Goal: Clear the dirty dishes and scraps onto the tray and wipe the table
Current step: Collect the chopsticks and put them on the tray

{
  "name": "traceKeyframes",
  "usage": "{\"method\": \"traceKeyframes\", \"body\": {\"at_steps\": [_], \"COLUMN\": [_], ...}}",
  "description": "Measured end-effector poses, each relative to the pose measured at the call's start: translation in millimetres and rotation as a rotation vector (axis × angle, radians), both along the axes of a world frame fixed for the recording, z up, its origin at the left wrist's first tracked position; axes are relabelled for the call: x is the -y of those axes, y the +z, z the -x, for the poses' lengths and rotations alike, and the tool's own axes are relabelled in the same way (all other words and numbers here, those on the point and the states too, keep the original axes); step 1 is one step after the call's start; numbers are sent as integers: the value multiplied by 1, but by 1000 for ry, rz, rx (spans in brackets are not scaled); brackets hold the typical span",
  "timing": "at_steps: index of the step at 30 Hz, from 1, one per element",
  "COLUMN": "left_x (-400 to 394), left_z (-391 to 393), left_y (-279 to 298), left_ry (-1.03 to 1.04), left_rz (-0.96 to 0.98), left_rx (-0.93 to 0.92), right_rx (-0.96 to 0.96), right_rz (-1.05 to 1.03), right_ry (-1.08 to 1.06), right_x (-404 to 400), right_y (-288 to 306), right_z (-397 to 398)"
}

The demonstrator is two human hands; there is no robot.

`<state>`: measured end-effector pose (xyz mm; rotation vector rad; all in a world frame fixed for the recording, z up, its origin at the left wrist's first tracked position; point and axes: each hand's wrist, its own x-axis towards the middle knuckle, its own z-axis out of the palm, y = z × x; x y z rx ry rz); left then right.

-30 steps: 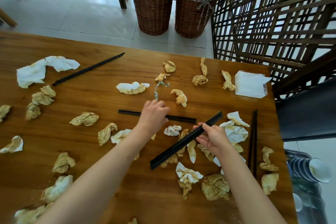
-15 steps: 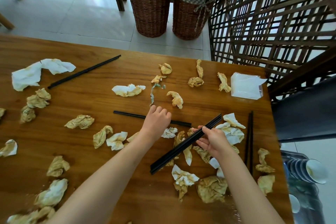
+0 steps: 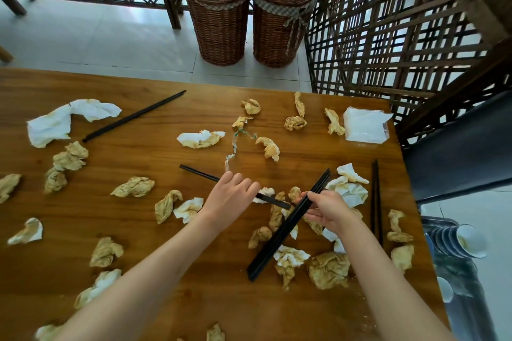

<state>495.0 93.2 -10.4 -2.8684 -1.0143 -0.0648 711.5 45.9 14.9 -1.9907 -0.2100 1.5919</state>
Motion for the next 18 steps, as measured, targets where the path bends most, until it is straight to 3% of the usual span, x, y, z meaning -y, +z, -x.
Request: {"method": "traceKeyframes", "body": {"at_steps": [9, 18], "left_x": [41, 69], "left_z": [51, 92], "left_y": [7, 6], "left_ry": [-43, -103], "left_rz": [156, 124], "left_rx": [1, 27], "right_rx": [27, 51], "right_rz": [-11, -28], "right_ry": [-51, -100], "right_x": [36, 76], "right_y": [11, 20], "right_z": [28, 57]}}
